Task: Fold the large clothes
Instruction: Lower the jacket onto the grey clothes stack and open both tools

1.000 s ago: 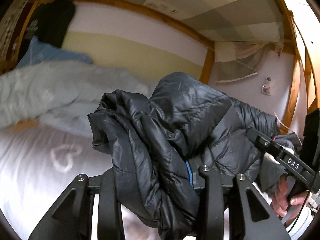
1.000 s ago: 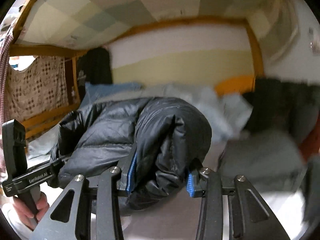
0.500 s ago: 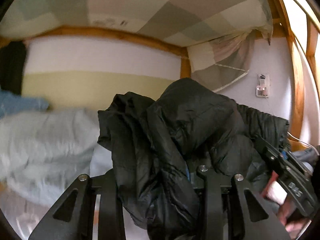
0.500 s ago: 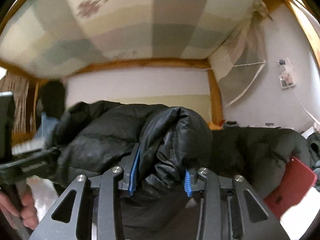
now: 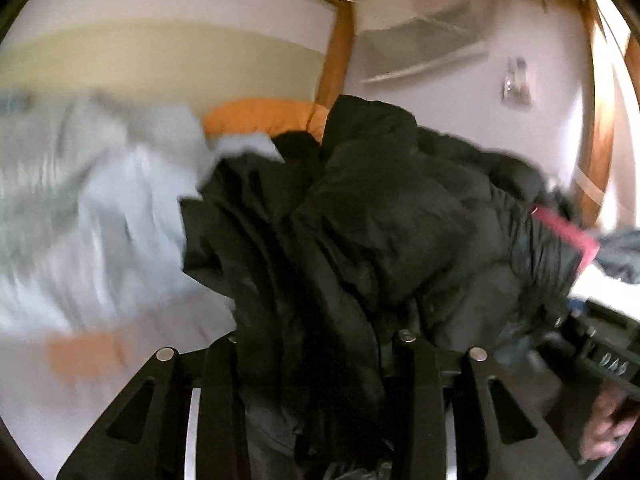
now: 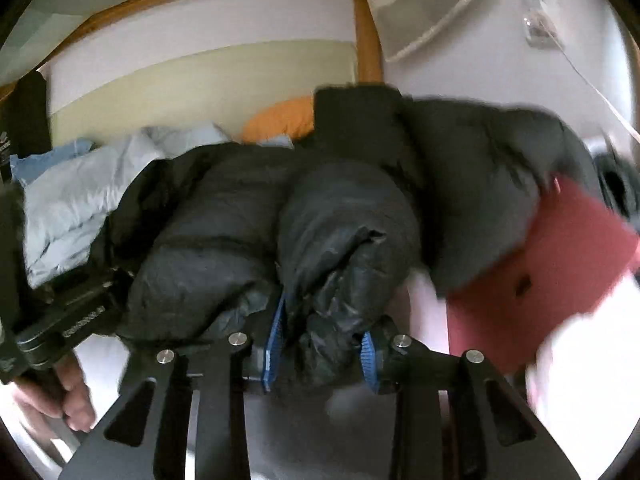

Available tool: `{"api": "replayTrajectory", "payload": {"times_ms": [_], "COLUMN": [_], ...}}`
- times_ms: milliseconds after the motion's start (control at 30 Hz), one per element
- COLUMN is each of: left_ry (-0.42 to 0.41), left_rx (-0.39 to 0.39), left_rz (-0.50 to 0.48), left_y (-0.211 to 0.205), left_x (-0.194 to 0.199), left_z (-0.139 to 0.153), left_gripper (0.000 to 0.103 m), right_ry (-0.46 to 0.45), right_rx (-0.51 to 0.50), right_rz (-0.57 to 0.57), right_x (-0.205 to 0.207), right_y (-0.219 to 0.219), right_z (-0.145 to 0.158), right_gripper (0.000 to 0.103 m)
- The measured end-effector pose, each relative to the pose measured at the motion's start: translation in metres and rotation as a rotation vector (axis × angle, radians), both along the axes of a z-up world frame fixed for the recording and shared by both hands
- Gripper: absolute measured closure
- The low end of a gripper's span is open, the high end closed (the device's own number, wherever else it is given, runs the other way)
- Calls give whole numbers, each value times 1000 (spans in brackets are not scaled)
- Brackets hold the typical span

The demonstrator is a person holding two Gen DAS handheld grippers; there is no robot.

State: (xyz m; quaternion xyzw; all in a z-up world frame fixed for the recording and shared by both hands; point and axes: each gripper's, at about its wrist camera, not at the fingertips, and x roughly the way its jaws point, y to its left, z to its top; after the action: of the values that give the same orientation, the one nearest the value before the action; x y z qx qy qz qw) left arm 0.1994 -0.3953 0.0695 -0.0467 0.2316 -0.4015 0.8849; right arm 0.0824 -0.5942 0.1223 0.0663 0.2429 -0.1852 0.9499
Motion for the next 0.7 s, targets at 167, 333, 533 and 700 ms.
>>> {"api": "replayTrajectory", "payload": {"times_ms": [167,333,533,700], "left_ry": [92,15,57,130], "left_rx": [-25,72,103,84], "left_rz": [-83,-178,-61,-43], "left_y": [28,22,17,19], "left_x": [-3,-15,-4,18], "left_z": [18,43,28,18], "left_gripper": [70,65,46,43], "right_ry": [8,-44,-235,-135], "right_rx": [-46,19,59,367], "right_rz": [-40,-95,-90,-24], "right_x": [-46,-68,-72,-14], "right_y": [5,-5,-23,-74], "right_z": [9,13,26,-3], "right_gripper": [72,71,1,20]}}
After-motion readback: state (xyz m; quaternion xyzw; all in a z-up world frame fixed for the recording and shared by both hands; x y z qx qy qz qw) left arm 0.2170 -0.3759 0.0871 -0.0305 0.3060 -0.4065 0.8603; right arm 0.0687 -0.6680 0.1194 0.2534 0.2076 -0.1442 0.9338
